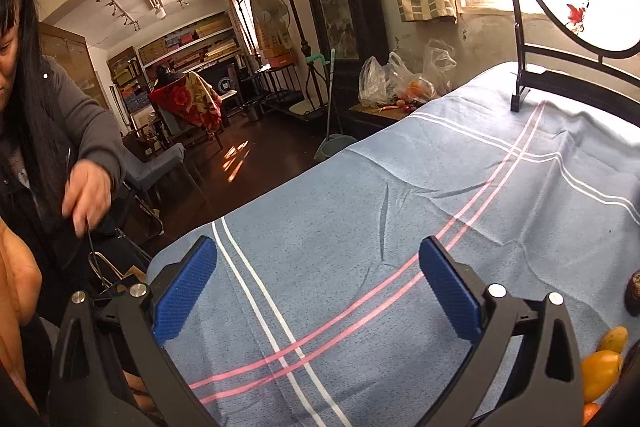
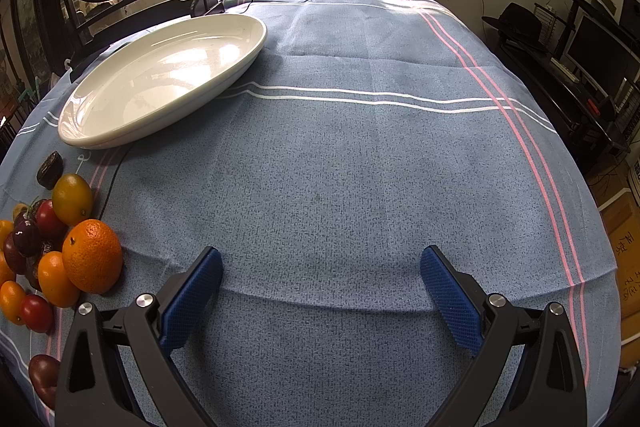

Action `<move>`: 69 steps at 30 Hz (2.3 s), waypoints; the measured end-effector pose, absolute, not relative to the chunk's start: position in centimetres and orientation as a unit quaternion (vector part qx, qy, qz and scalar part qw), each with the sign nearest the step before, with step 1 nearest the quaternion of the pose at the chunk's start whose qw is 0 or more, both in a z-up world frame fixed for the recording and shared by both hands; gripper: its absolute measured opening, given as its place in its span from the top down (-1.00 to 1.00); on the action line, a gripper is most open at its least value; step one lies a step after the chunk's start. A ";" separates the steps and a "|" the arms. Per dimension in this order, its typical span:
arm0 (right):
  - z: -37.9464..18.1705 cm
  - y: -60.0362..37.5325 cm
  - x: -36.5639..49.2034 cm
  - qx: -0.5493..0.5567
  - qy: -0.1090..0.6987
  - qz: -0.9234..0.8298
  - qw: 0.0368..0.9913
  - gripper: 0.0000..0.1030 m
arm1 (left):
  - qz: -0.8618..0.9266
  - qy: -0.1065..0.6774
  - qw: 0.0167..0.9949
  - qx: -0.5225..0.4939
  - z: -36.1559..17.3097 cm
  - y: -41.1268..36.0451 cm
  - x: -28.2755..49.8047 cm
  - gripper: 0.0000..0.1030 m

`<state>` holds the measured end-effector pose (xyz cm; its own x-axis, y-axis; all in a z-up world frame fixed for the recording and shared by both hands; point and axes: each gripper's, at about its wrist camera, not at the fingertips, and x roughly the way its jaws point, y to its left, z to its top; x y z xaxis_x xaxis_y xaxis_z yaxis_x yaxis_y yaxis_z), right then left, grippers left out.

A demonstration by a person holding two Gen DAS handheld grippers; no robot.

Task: Organize fruits

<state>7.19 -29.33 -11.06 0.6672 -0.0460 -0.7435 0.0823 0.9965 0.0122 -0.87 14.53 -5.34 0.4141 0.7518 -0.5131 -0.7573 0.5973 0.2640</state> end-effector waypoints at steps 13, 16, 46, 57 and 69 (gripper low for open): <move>-11.1 -29.3 7.2 0.022 0.406 -0.035 0.913 -0.93 | 0.410 0.274 0.869 -0.038 -4.9 14.8 -1.5 -0.92; -11.1 -29.3 7.2 0.022 0.406 -0.035 0.913 -0.93 | 0.403 0.296 0.865 -0.042 -5.3 15.2 -0.6 -0.92; -11.0 -29.4 7.2 0.022 0.406 -0.035 0.913 -0.93 | 0.327 0.432 0.824 -0.164 -10.5 19.1 3.0 -0.92; -11.0 -29.4 7.2 0.022 0.406 -0.035 0.913 -0.93 | 0.328 0.432 0.824 -0.163 -10.5 19.1 3.1 -0.92; -11.0 -29.3 7.2 0.022 0.406 -0.035 0.913 -0.93 | 0.327 0.432 0.824 -0.164 -10.6 19.1 3.2 -0.92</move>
<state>7.21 -29.33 -11.04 0.6673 -0.0459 -0.7433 0.0823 0.9965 0.0124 3.22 19.06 -10.58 0.4131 0.3986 -0.8188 -0.6811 0.7321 0.0128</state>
